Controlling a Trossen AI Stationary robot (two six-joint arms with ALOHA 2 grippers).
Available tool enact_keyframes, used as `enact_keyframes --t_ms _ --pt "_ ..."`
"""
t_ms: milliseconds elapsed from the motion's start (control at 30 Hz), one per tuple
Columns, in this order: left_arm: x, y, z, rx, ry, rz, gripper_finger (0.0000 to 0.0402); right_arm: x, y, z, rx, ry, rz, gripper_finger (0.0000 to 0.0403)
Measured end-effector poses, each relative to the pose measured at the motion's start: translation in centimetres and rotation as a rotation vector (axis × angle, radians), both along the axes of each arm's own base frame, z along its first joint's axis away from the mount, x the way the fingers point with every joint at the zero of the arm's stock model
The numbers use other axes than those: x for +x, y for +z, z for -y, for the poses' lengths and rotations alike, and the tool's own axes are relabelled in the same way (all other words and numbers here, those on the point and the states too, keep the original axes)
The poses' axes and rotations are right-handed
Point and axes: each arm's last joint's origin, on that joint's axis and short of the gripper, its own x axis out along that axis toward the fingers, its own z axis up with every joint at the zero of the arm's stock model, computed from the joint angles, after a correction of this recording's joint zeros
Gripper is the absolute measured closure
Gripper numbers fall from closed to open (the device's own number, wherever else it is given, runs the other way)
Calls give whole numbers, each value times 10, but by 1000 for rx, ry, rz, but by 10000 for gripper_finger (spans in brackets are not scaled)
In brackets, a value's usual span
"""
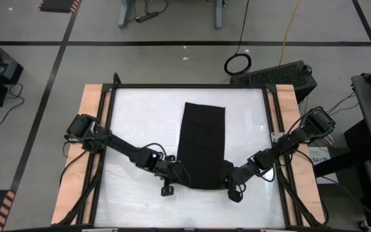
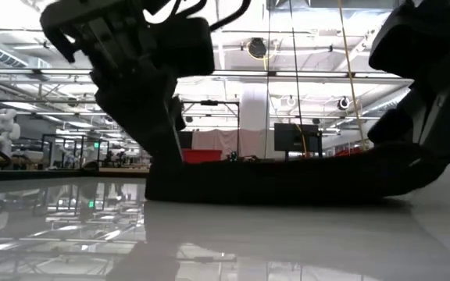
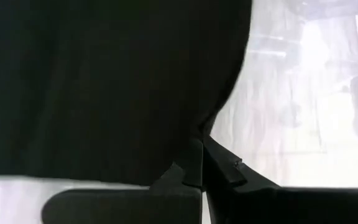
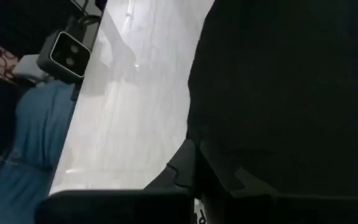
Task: Roll towel
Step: Roll the black towel
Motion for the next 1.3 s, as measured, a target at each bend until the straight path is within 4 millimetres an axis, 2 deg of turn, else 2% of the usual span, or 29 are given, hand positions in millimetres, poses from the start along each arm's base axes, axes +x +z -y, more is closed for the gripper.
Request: enact_keyframes --t_ms 267,567,800,1133,1300 --pt "0 -1 0 -18 36 -1 401 -5 -6 4 -9 -88 -95 403" --pt "4 -2 -16 -23 101 -19 402 -7 -10 9 -24 -160 -154 402" --pt "5 -5 -16 -66 74 -44 402 -6 -9 8 0 -163 -147 402" --pt "7 1 -7 -239 30 -44 401 -4 -1 -4 165 -95 -131 402" --pt "11 0 -21 -239 71 -53 402 -3 -4 2 157 -108 -167 402"
